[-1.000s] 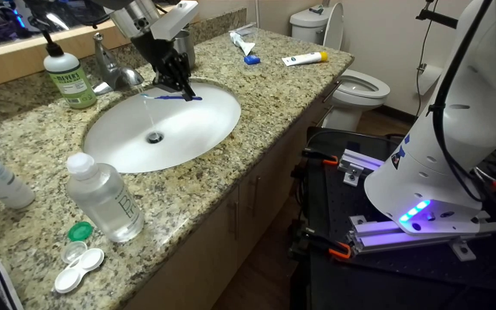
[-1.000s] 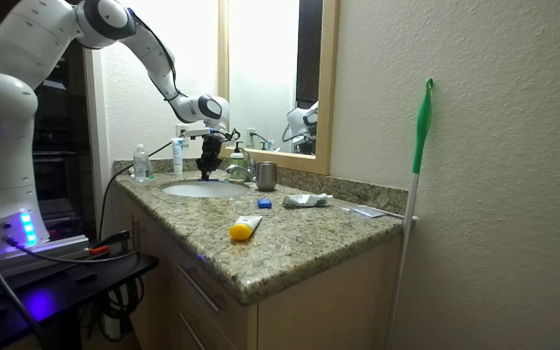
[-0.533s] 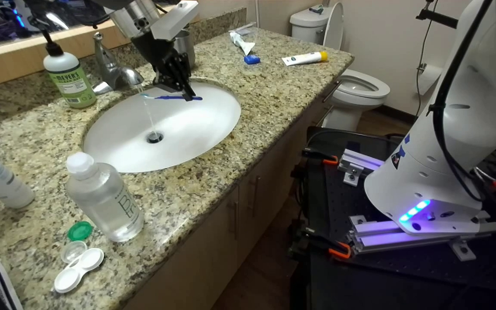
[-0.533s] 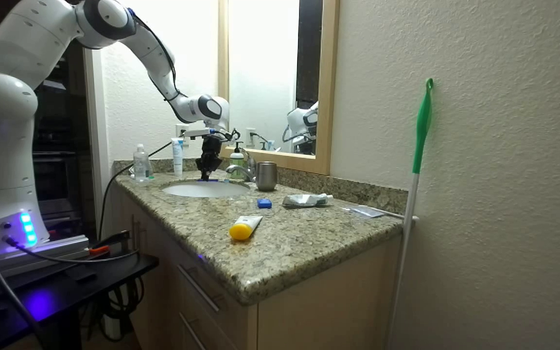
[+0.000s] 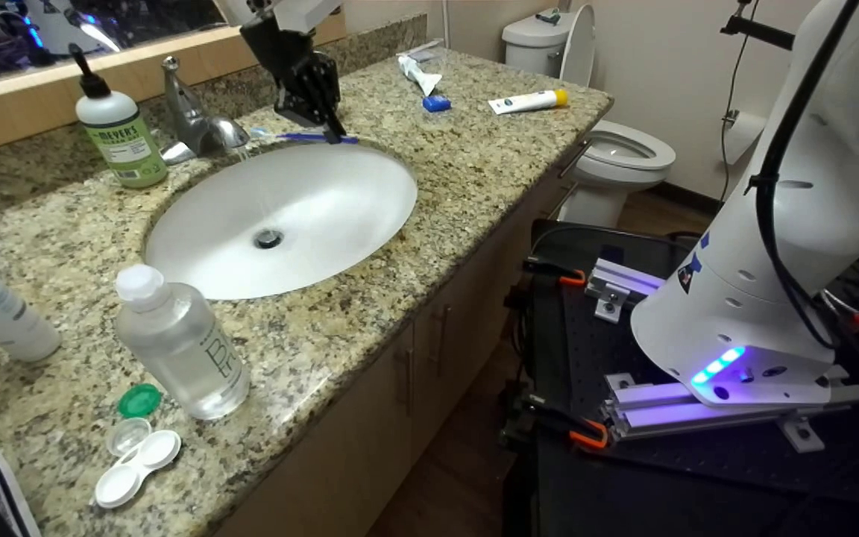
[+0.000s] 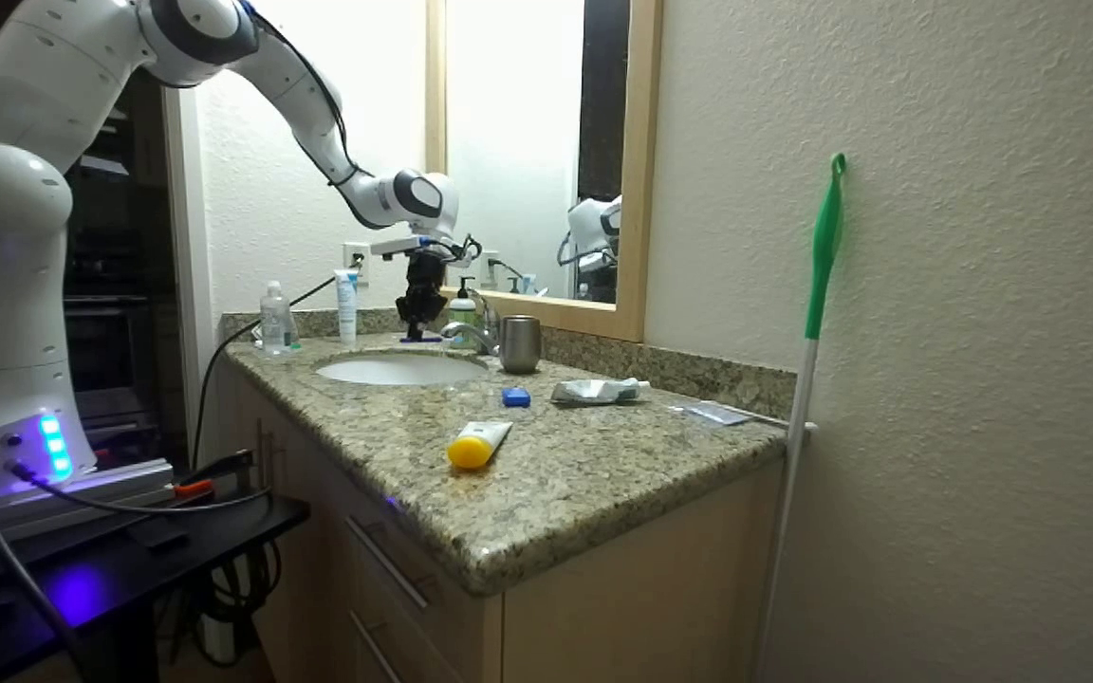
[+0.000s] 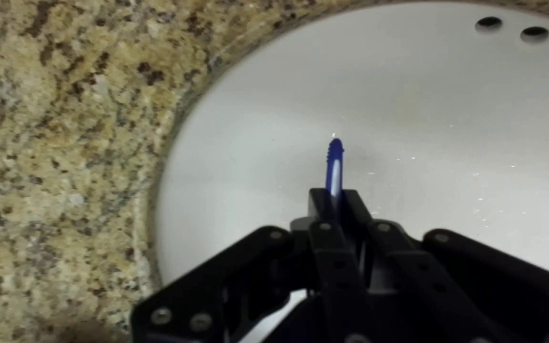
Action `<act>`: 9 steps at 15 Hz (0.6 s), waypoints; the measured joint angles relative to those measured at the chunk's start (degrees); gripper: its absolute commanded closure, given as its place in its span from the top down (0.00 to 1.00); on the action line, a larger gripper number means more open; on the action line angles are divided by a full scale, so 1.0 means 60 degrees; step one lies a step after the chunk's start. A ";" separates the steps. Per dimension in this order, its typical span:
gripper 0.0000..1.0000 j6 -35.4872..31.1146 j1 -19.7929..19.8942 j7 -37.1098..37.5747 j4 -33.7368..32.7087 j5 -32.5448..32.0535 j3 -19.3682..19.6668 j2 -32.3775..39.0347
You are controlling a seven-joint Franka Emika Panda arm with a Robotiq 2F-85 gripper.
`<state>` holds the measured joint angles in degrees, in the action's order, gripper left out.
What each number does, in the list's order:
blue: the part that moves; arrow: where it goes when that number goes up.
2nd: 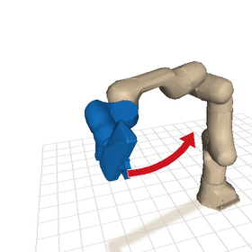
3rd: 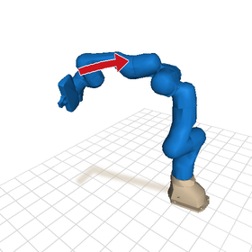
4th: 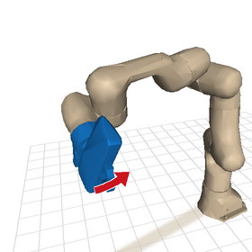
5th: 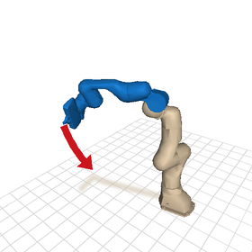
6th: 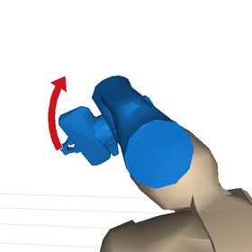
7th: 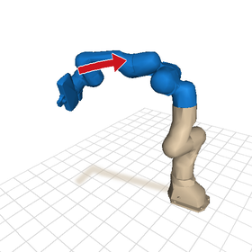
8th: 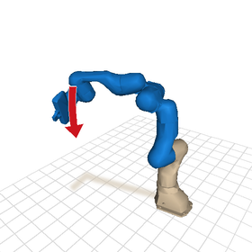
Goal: Turn the faucet handle upwards pick up the toothbrush wash it and then place it in the cup afterward turn the faucet handle downwards
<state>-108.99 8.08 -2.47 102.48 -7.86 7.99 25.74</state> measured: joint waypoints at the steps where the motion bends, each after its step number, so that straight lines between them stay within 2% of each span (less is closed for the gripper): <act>1: 0.02 0.0216 0.0133 -0.0217 0.0063 0.0000 0.0123 -0.0312; 6: 0.02 0.3244 0.0913 -0.1714 0.0457 -0.0066 0.0682 -0.2019; 9: 0.02 0.3940 0.1350 -0.2298 0.0643 -0.0041 0.1045 -0.2622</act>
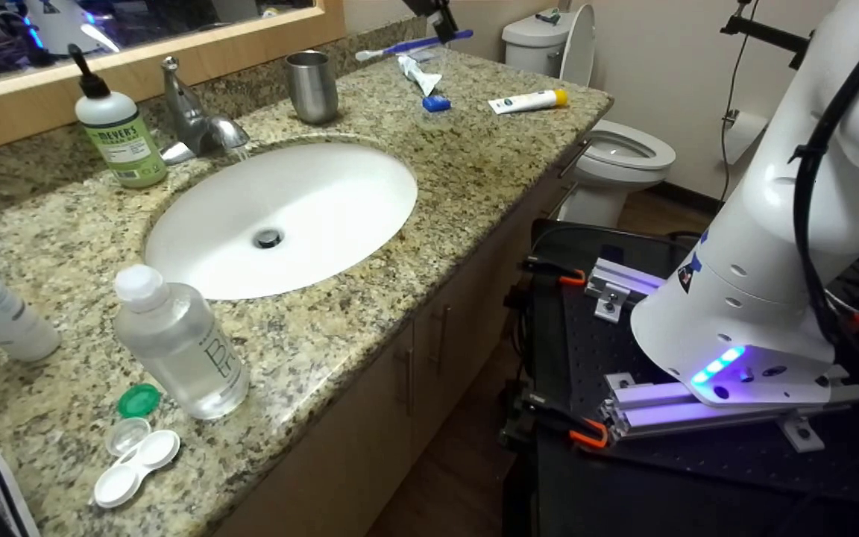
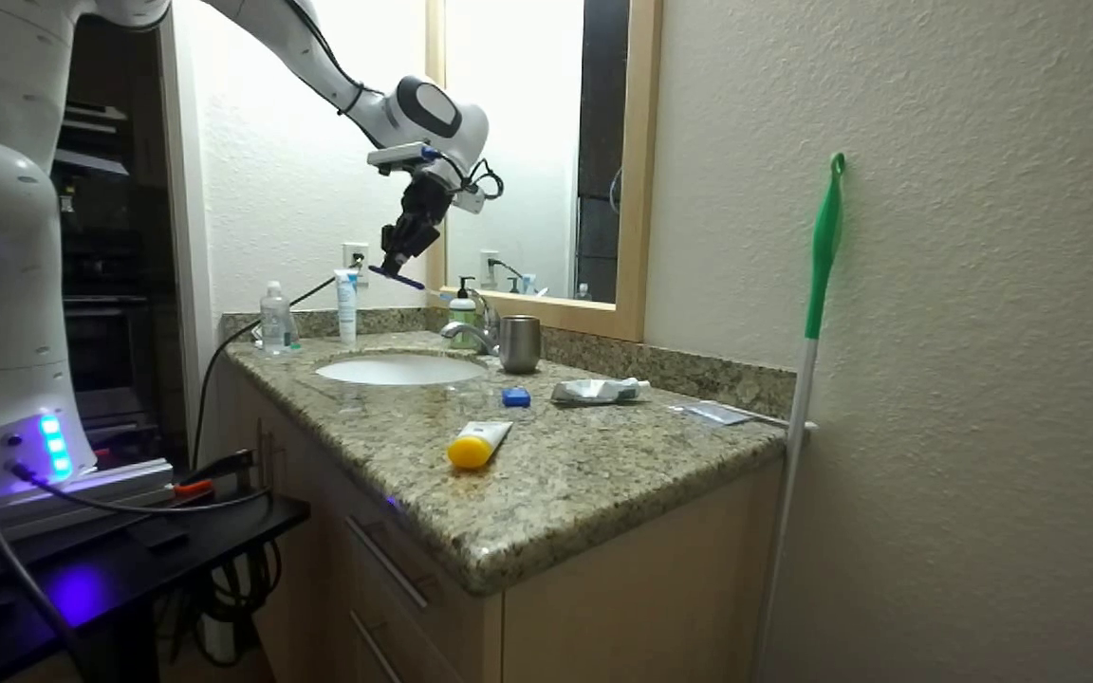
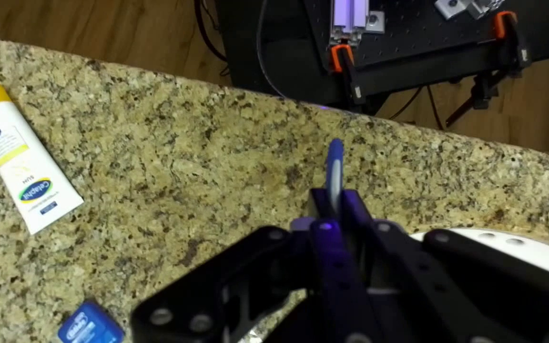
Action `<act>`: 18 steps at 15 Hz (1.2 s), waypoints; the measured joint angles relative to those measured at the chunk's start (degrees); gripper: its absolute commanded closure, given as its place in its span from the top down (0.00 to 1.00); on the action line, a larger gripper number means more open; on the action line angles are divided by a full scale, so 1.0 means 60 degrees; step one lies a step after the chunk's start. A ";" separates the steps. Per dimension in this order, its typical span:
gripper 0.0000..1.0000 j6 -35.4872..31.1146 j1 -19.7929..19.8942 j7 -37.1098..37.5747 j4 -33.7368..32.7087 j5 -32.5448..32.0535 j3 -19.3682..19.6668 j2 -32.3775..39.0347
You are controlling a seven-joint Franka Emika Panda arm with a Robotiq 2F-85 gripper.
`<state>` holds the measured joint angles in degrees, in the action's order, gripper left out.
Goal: Turn the faucet handle upwards pick up the toothbrush wash it and then place it in the cup afterward turn the faucet handle downwards
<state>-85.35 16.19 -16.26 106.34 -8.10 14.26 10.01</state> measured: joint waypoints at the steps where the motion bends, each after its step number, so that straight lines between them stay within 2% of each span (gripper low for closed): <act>1: 0.02 -0.0044 0.0150 -0.0149 0.0102 0.0078 0.0122 -0.0161; 3: 0.02 -0.0532 0.0471 -0.0393 0.0412 0.0511 0.0376 -0.0390; 5: 0.02 -0.1473 0.0758 -0.0559 0.0924 0.1130 0.0613 -0.0414; 11: 0.02 -0.6021 0.1423 -0.1830 0.3508 0.3181 0.0996 -0.0136; 15: 0.02 -0.9067 0.1640 -0.2561 0.4566 0.3108 0.1221 -0.0209; 17: 0.02 -0.9788 0.1675 -0.2298 0.4862 0.2608 0.1424 -0.0191; 18: 0.02 -0.9815 0.1673 -0.1864 0.4920 0.2111 0.1539 -0.0133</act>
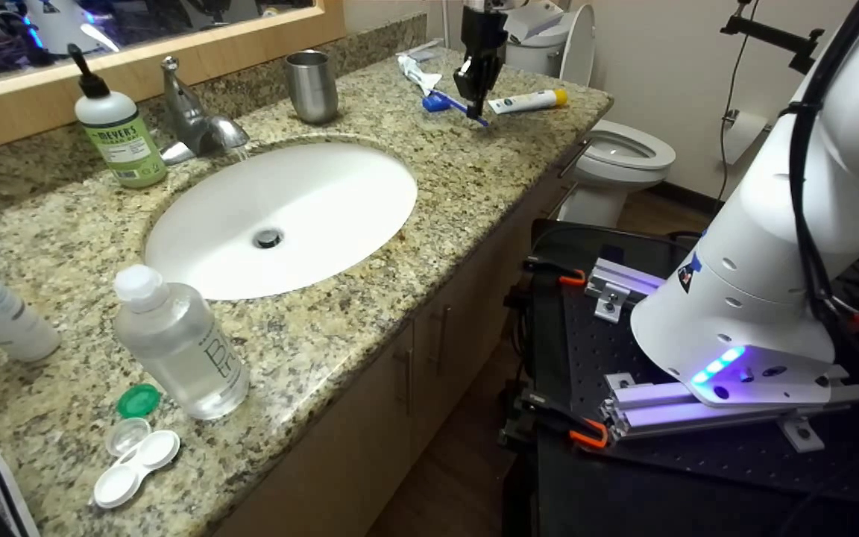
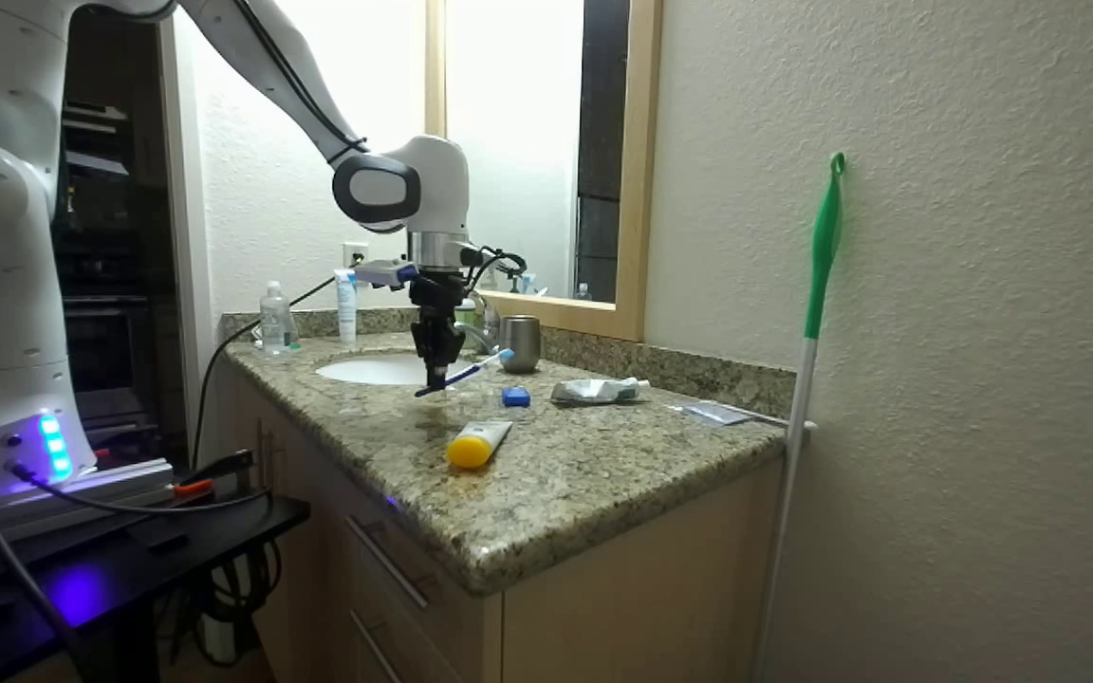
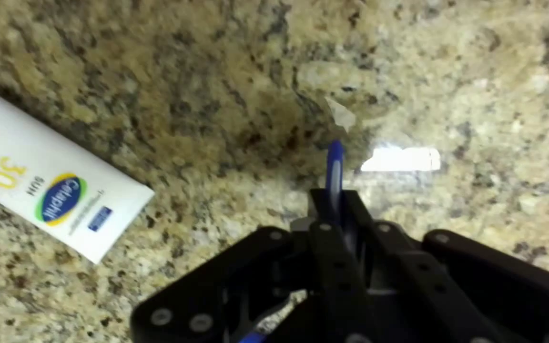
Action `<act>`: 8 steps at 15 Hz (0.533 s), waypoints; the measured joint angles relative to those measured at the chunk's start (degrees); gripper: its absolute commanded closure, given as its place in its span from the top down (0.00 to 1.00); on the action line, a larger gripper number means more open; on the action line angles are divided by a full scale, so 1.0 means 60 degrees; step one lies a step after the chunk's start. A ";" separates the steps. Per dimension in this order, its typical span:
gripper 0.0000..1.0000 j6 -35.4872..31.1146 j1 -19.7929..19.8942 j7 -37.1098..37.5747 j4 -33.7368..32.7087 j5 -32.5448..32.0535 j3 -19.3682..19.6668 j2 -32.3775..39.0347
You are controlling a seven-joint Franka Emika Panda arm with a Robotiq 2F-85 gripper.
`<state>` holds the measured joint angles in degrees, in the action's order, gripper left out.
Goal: Turn the faucet handle upwards pick up the toothbrush wash it and then place it in the cup afterward turn the faucet handle downwards
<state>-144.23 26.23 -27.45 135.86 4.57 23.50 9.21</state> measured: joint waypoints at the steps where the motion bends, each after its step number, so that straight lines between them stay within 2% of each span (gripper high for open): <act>1: 0.02 0.0120 -0.0004 0.0564 0.0010 -0.0540 0.0094 0.0080; 3: 0.02 0.0836 -0.0023 0.1466 -0.0054 -0.1260 0.0160 0.0222; 5: 0.02 0.1713 -0.0083 0.1761 -0.0137 -0.1366 0.0116 0.0347; 6: 0.35 0.2112 -0.0094 0.1750 -0.0166 -0.1331 0.0053 0.0403; 7: 0.10 0.2431 -0.0097 0.1741 -0.0183 -0.1270 -0.0036 0.0451; 8: 0.16 0.2666 -0.0097 0.1741 -0.0222 -0.1171 -0.0114 0.0501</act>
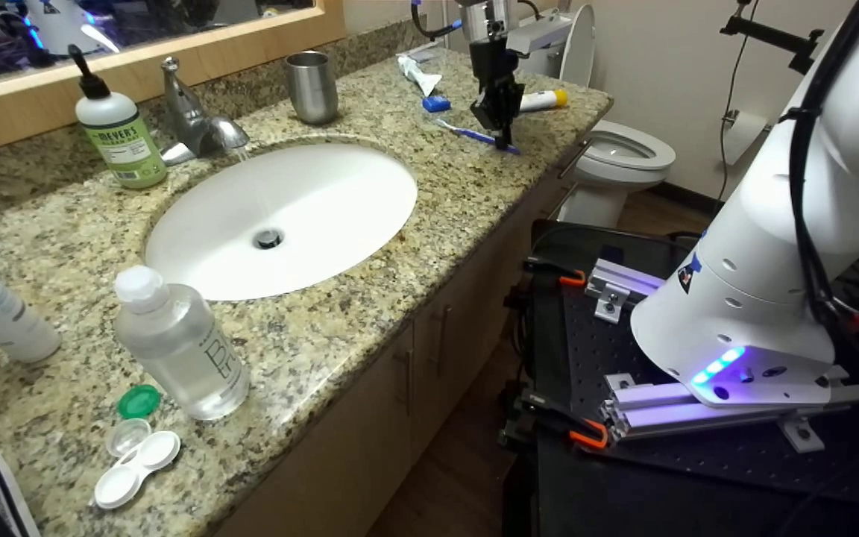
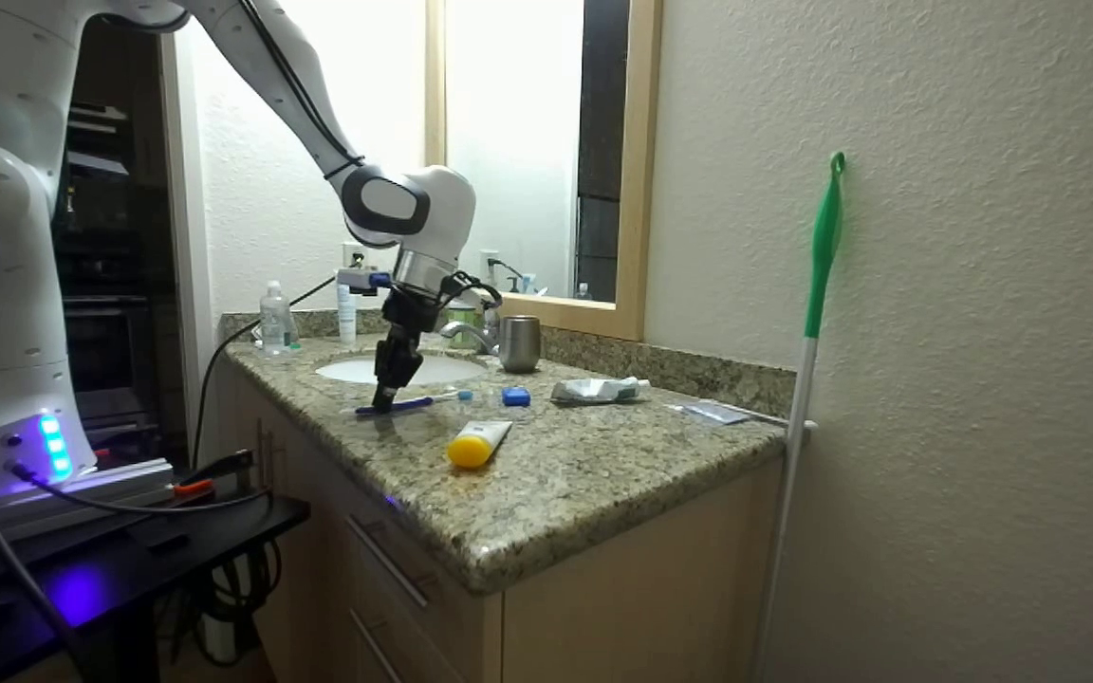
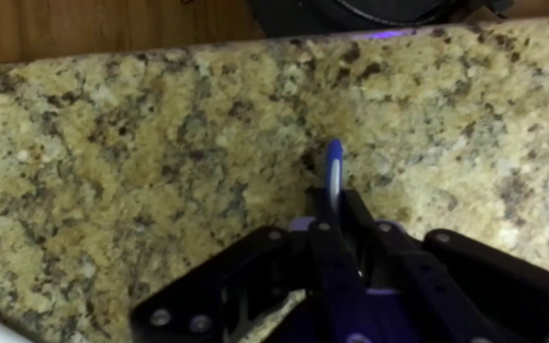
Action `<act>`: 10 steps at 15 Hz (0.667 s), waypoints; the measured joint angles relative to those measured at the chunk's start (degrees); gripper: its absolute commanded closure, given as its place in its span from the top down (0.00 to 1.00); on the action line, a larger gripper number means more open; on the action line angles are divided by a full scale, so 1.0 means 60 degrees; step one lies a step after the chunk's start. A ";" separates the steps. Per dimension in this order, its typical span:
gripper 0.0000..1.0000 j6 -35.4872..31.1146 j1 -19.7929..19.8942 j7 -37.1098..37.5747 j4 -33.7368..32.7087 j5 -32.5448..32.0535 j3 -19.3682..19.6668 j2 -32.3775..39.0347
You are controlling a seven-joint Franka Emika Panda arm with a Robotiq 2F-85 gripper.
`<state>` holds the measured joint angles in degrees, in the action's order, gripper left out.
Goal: Turn the faucet handle upwards pick up the toothbrush wash it and then place it in the cup afterward turn the faucet handle downwards
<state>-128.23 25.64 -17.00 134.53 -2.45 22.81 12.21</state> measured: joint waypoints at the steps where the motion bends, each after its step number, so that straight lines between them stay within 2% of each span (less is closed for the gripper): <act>1: 0.23 0.0180 -0.0004 0.0000 -0.0061 0.0085 -0.0055 0.0036; 2: 0.32 0.0255 -0.0006 0.0000 -0.0092 0.0128 -0.0084 0.0056; 3: 0.60 0.0299 -0.0007 0.0000 -0.0099 0.0151 -0.0099 0.0064; 5: 0.62 0.0315 -0.0007 0.0003 -0.0101 0.0149 -0.0108 0.0068; 7: 0.75 0.0006 -0.0009 -0.0042 -0.0075 0.0172 -0.0133 0.0039; 10: 0.97 -0.1461 -0.0070 -0.0102 0.0031 0.0279 -0.0302 -0.0001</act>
<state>-137.00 25.22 -17.62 134.71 -0.78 21.00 12.21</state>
